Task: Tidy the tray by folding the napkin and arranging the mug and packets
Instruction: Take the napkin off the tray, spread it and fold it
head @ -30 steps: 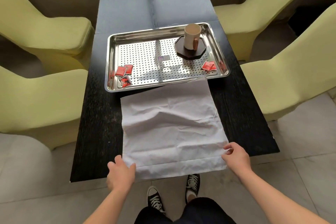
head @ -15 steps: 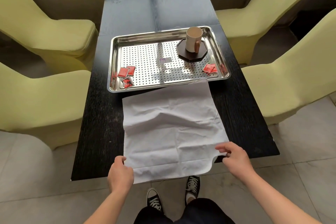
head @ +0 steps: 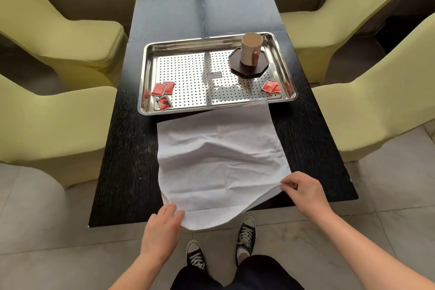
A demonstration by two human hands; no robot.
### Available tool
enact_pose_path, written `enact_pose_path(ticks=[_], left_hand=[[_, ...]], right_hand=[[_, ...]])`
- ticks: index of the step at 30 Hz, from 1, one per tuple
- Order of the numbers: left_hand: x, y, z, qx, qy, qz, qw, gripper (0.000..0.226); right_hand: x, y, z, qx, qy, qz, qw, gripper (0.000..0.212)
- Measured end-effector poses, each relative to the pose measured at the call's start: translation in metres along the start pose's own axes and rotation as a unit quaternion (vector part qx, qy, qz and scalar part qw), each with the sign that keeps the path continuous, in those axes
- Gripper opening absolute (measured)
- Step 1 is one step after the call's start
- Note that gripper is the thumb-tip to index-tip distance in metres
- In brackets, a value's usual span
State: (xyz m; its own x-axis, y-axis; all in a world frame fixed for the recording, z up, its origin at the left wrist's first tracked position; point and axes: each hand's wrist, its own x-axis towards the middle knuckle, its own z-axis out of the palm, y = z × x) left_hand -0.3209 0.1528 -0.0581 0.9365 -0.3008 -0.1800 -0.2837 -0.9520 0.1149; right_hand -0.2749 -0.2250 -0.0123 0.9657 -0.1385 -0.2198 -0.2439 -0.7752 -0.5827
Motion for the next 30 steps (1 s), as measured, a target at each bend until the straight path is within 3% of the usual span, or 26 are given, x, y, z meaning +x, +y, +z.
enact_pose_path(ticks=[6,9,12,16,25,30], left_hand=[[0.002,-0.016,-0.012,-0.016,0.072,0.070,0.995,0.013],[0.007,-0.022,-0.024,-0.021,0.063,0.076,0.995,0.021],[0.015,-0.026,-0.032,-0.128,0.046,-0.029,0.990,0.018],[0.026,-0.026,-0.049,-0.351,0.055,-0.227,0.907,0.016],[0.023,-0.040,-0.077,-0.441,0.063,-0.212,0.870,0.011],[0.041,-0.044,-0.089,-0.449,0.101,-0.245,0.853,0.007]], right_hand=[[0.005,0.004,-0.005,-0.005,-0.004,0.014,1.000,0.015],[0.009,0.002,-0.008,-0.003,0.009,0.016,1.000,0.014],[0.014,0.001,-0.015,0.014,0.019,0.016,1.000,0.014],[0.020,-0.002,-0.029,0.008,0.021,0.014,1.000,0.011],[0.030,-0.014,-0.061,0.059,-0.031,-0.021,0.998,0.016],[0.044,-0.029,-0.063,0.051,-0.033,-0.030,0.998,0.012]])
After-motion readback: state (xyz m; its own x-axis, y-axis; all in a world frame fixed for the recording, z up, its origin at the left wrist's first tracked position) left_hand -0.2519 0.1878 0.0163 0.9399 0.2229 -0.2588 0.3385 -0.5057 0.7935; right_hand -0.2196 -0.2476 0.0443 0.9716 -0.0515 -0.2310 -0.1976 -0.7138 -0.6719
